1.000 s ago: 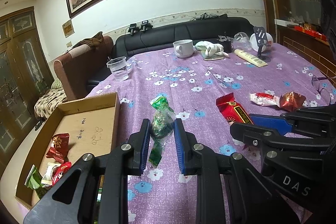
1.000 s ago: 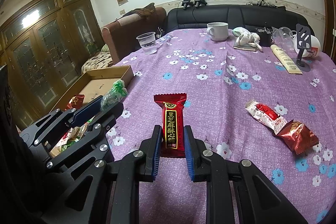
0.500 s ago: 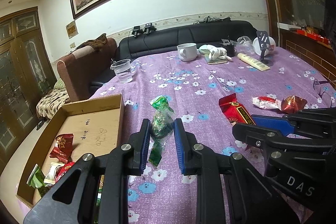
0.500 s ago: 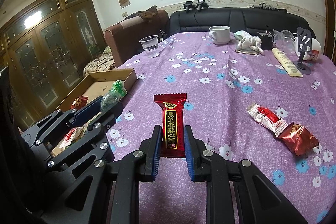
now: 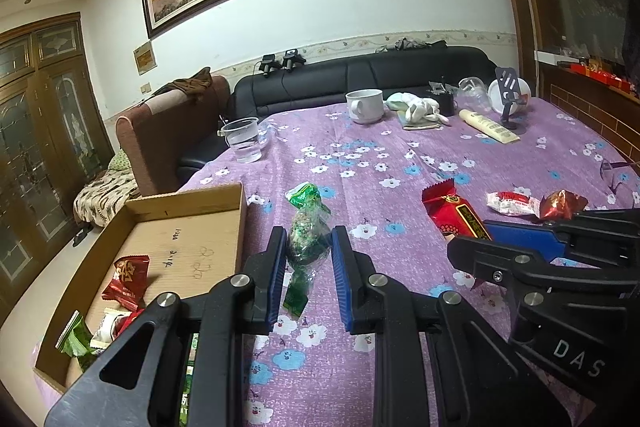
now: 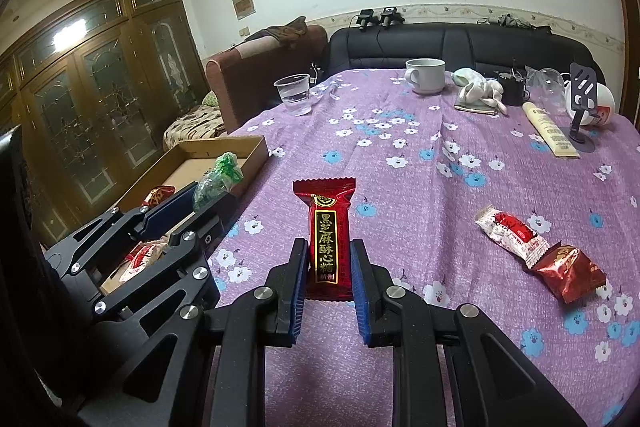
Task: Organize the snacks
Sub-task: 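Hold the green candy and red candy bar lifted above the table, then carry both candies into the cardboard box and open both grippers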
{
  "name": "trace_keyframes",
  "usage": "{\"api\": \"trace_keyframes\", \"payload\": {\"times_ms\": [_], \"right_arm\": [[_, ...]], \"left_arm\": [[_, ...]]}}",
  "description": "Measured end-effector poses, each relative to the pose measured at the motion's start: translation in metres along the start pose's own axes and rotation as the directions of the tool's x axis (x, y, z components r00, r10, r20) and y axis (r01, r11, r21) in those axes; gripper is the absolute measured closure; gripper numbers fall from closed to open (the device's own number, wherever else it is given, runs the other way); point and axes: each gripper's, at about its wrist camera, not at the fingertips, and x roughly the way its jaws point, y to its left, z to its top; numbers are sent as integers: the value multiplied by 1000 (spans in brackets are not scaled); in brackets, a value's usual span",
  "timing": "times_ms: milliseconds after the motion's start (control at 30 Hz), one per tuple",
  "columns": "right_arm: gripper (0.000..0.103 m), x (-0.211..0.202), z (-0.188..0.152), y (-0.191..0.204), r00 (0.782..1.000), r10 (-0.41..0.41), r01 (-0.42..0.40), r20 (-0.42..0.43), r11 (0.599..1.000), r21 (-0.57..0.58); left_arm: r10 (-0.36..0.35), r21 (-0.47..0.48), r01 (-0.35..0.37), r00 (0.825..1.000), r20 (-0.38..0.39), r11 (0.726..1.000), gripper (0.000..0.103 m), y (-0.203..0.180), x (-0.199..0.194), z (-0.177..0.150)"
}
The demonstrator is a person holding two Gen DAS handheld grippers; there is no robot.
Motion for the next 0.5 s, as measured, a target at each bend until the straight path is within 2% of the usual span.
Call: {"api": "trace_keyframes", "payload": {"times_ms": [267, 400, 500], "right_arm": [[82, 2, 2, -2, 1000, -6, 6, 0, 1000, 12], [82, 2, 4, -3, 1000, 6, -5, -10, 999, 49], [82, 2, 6, 7, 1000, 5, -4, -20, 999, 35]], "left_arm": [[3, -22, -2, 1000, 19, 1000, 83, 8, -11, -1], [-12, -62, 13, 1000, 2, 998, 83, 28, -17, -3], [3, -83, -4, 1000, -8, 997, 83, 46, -19, -5]]}}
